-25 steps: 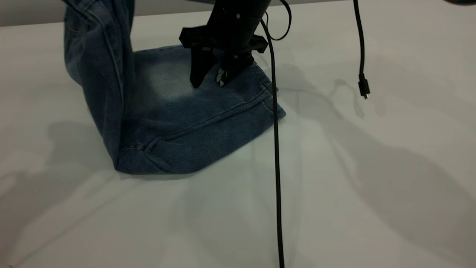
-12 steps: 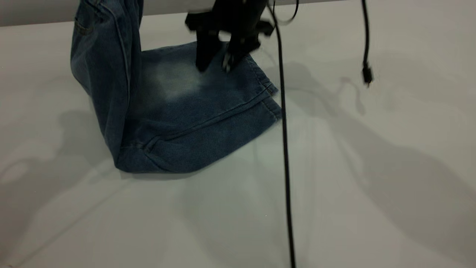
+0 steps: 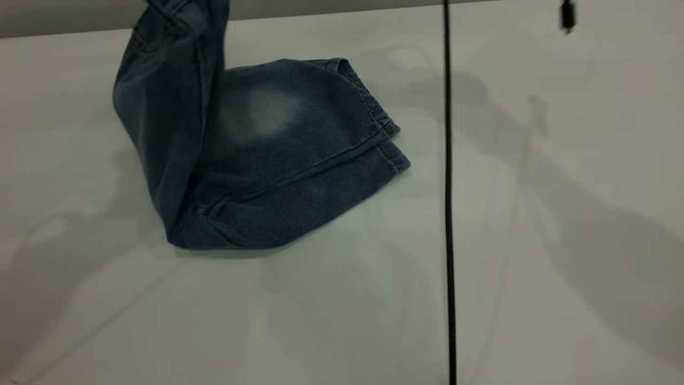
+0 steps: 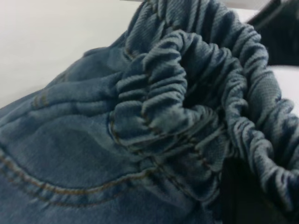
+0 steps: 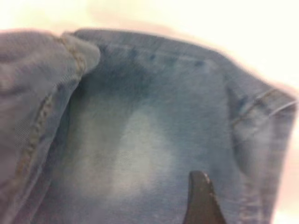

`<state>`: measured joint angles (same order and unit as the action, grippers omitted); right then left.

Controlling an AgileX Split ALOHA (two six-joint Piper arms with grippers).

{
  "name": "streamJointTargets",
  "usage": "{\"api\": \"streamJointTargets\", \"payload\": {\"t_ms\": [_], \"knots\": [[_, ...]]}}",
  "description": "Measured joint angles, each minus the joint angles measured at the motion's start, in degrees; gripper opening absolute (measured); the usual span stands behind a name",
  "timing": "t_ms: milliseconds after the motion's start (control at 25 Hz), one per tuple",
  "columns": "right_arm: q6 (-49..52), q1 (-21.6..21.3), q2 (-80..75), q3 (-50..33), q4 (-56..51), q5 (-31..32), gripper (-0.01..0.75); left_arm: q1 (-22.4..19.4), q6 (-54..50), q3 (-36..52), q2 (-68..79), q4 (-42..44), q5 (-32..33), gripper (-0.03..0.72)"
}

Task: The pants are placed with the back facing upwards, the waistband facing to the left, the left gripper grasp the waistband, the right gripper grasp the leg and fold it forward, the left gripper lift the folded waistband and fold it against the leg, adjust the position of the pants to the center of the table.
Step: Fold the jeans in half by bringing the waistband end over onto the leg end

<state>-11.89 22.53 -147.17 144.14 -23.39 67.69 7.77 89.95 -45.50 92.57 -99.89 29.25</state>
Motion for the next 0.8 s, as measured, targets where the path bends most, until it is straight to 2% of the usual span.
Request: {"api": "streamJointTargets", "payload": {"t_ms": [120, 440, 800], "knots": [[0.0, -1.46, 0.35, 3.64, 0.1, 2.68, 0.381, 2.31, 0.0, -2.32, 3.03, -0.05, -1.18, 0.171], [1.43, -3.76, 2.15, 14.22, -0.01, 2.5, 0.381, 6.49, 0.15, -7.45, 13.9, -0.16, -2.12, 0.171], [1.43, -3.71, 2.98, 15.19, -0.85, 2.41, 0.381, 8.3, -0.01, -14.62, 25.28, -0.16, -2.81, 0.171]]}}
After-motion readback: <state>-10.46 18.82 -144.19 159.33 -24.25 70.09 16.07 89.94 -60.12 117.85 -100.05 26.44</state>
